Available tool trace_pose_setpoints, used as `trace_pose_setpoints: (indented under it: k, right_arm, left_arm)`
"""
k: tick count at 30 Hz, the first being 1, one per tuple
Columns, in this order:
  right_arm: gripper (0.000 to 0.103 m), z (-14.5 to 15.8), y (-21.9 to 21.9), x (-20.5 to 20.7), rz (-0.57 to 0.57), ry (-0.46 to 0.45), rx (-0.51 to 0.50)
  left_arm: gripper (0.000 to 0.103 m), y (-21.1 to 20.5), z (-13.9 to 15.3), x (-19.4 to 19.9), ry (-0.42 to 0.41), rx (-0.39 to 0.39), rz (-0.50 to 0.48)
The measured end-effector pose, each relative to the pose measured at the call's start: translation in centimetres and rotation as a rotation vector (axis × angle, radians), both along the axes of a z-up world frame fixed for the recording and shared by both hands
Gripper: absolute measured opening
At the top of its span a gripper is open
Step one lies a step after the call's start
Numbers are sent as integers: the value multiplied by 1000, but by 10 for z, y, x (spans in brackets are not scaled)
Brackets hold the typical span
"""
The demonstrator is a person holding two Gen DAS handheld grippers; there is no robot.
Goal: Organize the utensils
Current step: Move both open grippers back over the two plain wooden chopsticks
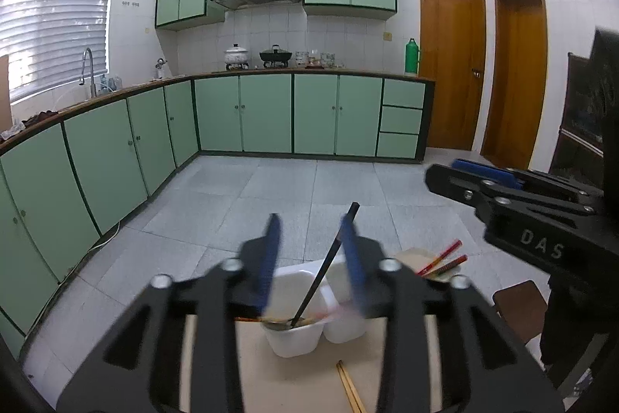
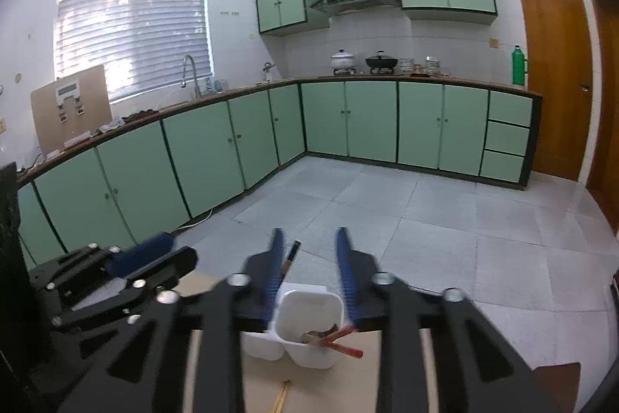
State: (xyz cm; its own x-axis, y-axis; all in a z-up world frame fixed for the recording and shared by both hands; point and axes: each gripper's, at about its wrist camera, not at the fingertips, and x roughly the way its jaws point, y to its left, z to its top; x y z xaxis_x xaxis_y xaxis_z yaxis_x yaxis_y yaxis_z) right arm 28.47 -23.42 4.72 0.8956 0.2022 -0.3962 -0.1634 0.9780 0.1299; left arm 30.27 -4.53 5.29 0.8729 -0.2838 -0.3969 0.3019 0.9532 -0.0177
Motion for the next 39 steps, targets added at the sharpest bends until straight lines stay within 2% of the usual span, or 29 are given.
trace_pose_setpoints:
  k: [9, 14, 20, 31, 36, 39]
  right_arm:
    - [62, -7, -23, -61, -46, -29, 13]
    - [76, -29, -26, -108, -51, -31, 18]
    - [87, -76, -25, -153, -58, 30, 55]
    - [89, -169, 2, -194, -65, 206, 14]
    - [88, -194, 13, -198, -64, 276, 15]
    - [83, -207, 22, -199, -55, 316, 15]
  left_arm:
    - [66, 28, -3, -59, -22, -22, 59]
    - [73, 40, -20, -93, 3, -39, 84]
    - [77, 48, -63, -132, 77, -21, 99]
    - [79, 57, -157, -168, 283, 42, 128]
    - [79, 56, -181, -175, 345, 82, 135]
    - [79, 59, -193, -177, 383, 98, 143]
